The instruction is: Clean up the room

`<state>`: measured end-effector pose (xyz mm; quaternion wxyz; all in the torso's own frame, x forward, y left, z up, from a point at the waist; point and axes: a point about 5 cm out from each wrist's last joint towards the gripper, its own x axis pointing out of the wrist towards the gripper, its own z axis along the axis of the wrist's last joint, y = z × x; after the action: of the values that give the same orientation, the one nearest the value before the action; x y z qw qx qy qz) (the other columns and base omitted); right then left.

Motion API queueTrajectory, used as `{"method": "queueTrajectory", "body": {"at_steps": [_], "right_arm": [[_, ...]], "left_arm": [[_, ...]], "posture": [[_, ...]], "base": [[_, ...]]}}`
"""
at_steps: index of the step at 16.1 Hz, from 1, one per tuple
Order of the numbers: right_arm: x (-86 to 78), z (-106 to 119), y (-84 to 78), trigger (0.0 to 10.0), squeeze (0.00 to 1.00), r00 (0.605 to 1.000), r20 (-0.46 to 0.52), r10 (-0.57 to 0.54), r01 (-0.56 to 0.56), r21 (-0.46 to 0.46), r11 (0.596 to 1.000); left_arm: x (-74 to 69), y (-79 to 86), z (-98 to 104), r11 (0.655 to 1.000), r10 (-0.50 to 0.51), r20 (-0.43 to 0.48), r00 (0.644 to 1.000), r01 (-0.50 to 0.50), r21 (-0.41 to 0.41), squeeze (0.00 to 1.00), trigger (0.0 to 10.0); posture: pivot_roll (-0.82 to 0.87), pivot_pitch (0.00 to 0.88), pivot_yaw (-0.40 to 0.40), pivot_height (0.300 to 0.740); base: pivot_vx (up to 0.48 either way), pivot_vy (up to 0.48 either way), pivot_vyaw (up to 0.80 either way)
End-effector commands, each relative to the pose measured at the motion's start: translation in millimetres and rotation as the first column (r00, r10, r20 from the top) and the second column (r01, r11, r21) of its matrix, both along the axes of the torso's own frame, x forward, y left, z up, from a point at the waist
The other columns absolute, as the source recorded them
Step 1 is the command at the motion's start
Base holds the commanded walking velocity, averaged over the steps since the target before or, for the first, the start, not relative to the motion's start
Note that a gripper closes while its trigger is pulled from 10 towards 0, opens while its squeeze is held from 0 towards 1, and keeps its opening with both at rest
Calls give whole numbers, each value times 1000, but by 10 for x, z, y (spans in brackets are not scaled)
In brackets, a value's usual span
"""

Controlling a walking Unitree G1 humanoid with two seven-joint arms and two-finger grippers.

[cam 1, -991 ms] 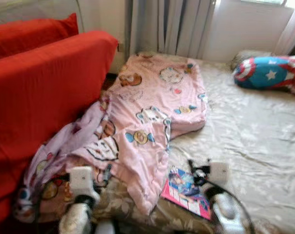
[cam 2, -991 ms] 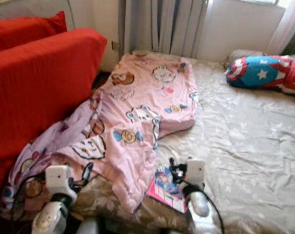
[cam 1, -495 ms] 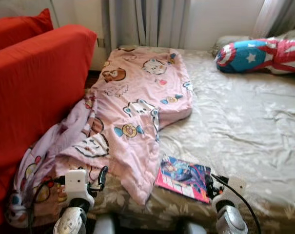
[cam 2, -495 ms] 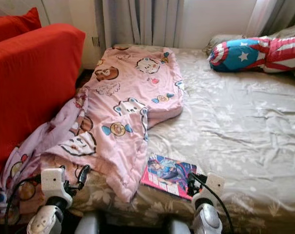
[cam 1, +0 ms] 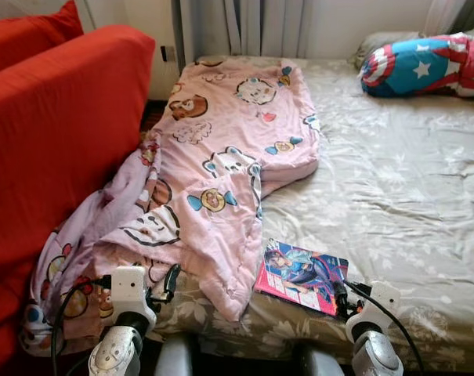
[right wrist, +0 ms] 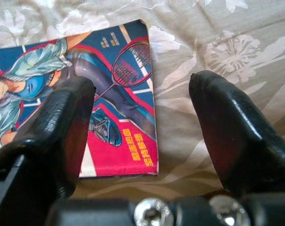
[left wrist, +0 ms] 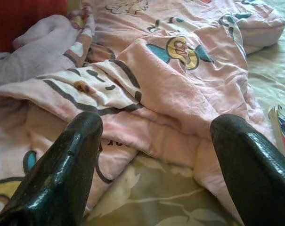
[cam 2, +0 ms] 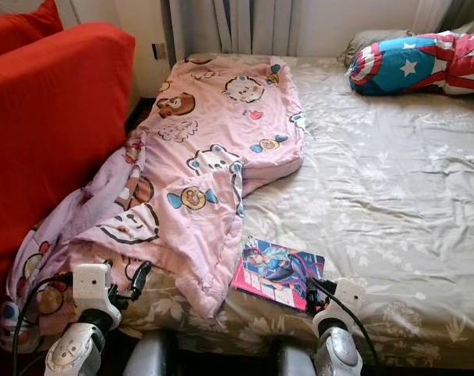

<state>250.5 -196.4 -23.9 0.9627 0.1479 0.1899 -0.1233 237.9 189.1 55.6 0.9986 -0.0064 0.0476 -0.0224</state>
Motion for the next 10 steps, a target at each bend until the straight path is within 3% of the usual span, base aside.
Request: {"method": "queueTrajectory", "body": {"at_steps": [1, 4, 5, 8, 9, 10], "right_arm": [[-38, -20, -6, 10000, 0, 1000, 6, -11, 11, 8, 1000], [-28, -39, 17, 10000, 0, 1000, -18, 8, -8, 14, 1000], [2, -45, 65, 10000, 0, 999, -22, 34, -32, 66, 997], [117, 36, -5, 10000, 0, 1000, 22, -22, 18, 166, 986], [167, 75, -42, 10000, 180, 998, 43, -40, 30, 227, 973], [183, 92, -61, 10000, 1000, 998, 51, -47, 34, 235, 971]], "left_arm": [[-59, 7, -46, 1000, -9, -35, 999, 10, 14, 0, 10000], [-142, 37, -64, 1000, -5, -54, 999, 7, 27, 0, 10000], [-180, 45, -68, 999, -4, -62, 998, 6, 33, 0, 10000], [-225, 82, -51, 999, 5, -64, 998, -2, 42, 0, 10000], [-243, 103, -45, 999, 8, -68, 998, -5, 51, 0, 10000], [-252, 109, -40, 999, 9, -71, 997, -5, 52, 0, 10000]], "posture": [[119, 144, -5, 575], [133, 165, -4, 575], [143, 172, -3, 575], [165, 181, 3, 575], [170, 184, 6, 575], [174, 186, 9, 575]], "base": [[0, 0, 0], [0, 0, 0], [0, 0, 0], [0, 0, 0], [0, 0, 0], [0, 0, 0]]}}
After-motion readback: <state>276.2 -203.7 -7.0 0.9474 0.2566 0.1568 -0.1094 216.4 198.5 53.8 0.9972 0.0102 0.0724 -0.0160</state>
